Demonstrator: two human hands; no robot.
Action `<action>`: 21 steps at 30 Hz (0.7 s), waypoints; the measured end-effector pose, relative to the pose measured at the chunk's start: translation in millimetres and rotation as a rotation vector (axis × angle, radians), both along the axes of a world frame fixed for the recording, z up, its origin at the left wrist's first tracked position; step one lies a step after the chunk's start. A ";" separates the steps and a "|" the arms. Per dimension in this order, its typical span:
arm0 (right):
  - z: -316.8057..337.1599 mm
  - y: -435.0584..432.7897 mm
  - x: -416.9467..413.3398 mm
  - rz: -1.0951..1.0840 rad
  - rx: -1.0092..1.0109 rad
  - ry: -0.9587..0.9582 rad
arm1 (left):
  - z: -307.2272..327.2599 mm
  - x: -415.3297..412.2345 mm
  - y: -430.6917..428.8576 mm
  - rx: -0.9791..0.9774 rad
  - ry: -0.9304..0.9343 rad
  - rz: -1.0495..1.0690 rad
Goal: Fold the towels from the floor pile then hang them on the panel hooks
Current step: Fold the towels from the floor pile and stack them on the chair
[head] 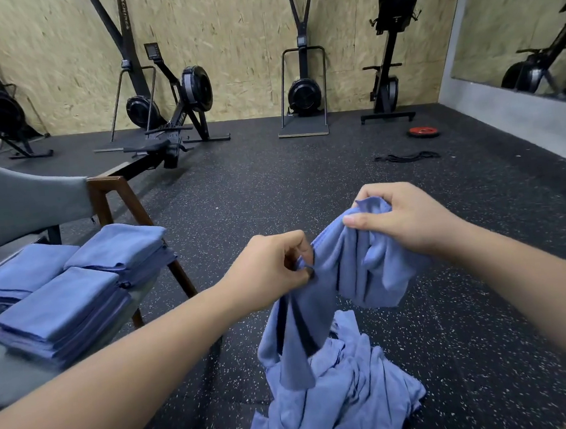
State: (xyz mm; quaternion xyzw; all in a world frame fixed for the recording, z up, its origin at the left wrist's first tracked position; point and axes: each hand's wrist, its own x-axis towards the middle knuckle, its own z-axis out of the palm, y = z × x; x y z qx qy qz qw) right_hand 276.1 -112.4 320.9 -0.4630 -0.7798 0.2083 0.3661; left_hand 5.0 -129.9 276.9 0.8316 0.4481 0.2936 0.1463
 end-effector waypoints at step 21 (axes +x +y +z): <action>-34.7 42.6 49.9 -0.337 -0.059 0.018 | 1.3 -79.8 41.7 -0.062 0.269 0.229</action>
